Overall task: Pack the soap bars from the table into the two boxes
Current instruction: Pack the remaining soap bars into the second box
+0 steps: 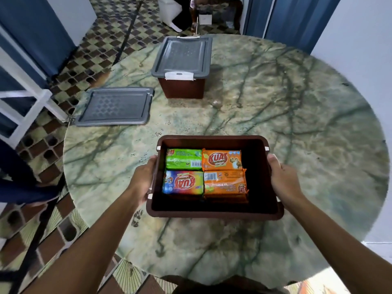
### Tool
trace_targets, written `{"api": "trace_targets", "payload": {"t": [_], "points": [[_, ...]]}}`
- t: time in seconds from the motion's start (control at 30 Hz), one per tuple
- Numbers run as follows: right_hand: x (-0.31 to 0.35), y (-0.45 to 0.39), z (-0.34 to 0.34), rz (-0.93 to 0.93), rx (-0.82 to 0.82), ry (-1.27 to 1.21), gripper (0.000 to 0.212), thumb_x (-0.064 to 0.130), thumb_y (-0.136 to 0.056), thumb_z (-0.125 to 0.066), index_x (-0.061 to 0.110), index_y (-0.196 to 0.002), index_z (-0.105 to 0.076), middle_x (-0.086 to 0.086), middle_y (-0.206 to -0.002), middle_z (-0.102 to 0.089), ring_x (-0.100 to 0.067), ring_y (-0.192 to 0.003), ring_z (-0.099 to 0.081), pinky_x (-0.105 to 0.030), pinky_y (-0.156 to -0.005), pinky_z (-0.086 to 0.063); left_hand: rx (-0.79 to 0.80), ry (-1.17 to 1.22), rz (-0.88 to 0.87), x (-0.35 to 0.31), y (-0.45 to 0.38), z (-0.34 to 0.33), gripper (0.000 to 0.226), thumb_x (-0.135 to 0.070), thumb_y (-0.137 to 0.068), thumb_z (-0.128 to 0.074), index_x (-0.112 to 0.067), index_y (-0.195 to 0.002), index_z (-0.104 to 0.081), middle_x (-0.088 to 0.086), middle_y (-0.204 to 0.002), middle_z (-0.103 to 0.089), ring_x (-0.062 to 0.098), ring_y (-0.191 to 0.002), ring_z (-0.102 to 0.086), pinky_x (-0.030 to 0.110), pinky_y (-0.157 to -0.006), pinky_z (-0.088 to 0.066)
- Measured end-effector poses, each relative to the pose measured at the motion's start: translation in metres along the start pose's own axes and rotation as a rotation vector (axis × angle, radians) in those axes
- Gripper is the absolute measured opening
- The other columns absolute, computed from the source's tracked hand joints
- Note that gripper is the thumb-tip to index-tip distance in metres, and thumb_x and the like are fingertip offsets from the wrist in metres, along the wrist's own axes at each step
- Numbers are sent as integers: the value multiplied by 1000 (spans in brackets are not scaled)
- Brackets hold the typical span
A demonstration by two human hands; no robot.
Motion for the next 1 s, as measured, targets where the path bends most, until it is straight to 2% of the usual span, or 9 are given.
{"api": "trace_targets", "payload": {"t": [0.13, 0.37, 0.43, 0.5, 0.6, 0.7, 0.77, 0.9, 1.0], "points": [[0, 2, 1, 10, 12, 3, 57, 52, -94, -45, 14, -53, -38, -7, -55, -41, -21, -52, -42, -34, -56, -32, -1, -21, 4, -1, 4, 2, 45, -46, -95, -48, -11, -81, -72, 15, -86, -74, 33, -82, -70, 54, -87, -52], [9, 8, 3, 40, -2, 118, 54, 48, -97, -42, 11, -58, -44, -9, -62, -50, -27, -64, -52, -34, -57, -35, 53, -84, -10, 3, -4, 10, 46, -44, -96, -47, -5, -90, -70, 16, -88, -73, 35, -84, -69, 46, -82, -55], [15, 14, 7, 262, -99, 427, 34, 39, -94, -48, 7, -84, -57, -15, -88, -57, -34, -86, -56, -36, -65, -41, -91, -352, -260, -2, -2, 13, 29, -30, -95, -53, -6, -87, -65, 12, -89, -67, 31, -86, -64, 36, -73, -51], [27, 32, 8, 616, -166, 634, 32, 16, -84, -63, 5, -114, -59, -17, -111, -54, -35, -105, -52, -42, -77, -49, -283, -657, -721, -12, 13, 14, 22, -22, -88, -59, -9, -106, -62, 12, -107, -57, 27, -101, -55, 35, -83, -46], [39, 55, -10, 892, 133, 683, 56, 13, -77, -71, 10, -130, -54, -17, -133, -46, -34, -125, -44, -46, -93, -50, -124, -881, -1207, -30, 42, -5, 50, -34, -75, -65, -11, -118, -58, 11, -120, -52, 25, -111, -47, 37, -93, -44], [49, 50, -48, 593, 441, 1051, 95, 46, -73, -74, 24, -149, -22, -18, -152, -15, -44, -139, -21, -53, -106, -37, 269, -1316, -1159, -26, 41, -41, 83, -57, -67, -64, -21, -138, -41, 13, -143, -39, 32, -127, -38, 51, -98, -41], [58, 40, -65, 480, 535, 1053, 102, 54, -66, -78, 28, -147, -22, -18, -150, -14, -46, -130, -32, -50, -103, -39, 395, -1598, -1023, -17, 29, -60, 108, -67, -65, -67, -25, -150, -15, 14, -156, -14, 33, -140, -20, 54, -109, -28], [64, 19, -56, 155, 587, 403, 80, 42, -79, -72, 24, -146, -33, -8, -149, -27, -28, -129, -43, -31, -102, -40, 374, -1702, -1106, -12, 12, -69, 124, -80, -56, -63, -23, -152, -9, 17, -158, -10, 38, -141, -19, 59, -110, -24], [50, 14, -42, -228, 410, -1, 52, 41, -89, -59, 17, -133, -49, -3, -132, -55, -23, -111, -57, -38, -91, -47, 386, -1715, -1192, -12, -3, -64, 123, -90, -49, -49, -23, -149, -25, 20, -155, -22, 42, -133, -33, 61, -101, -35]]}}
Point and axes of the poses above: each hand's wrist, its own y-axis away from the middle knuckle, its own z-axis out of the back of the hand, x = y × z, the point moved 1 cm from there along -y, towards the middle knuckle
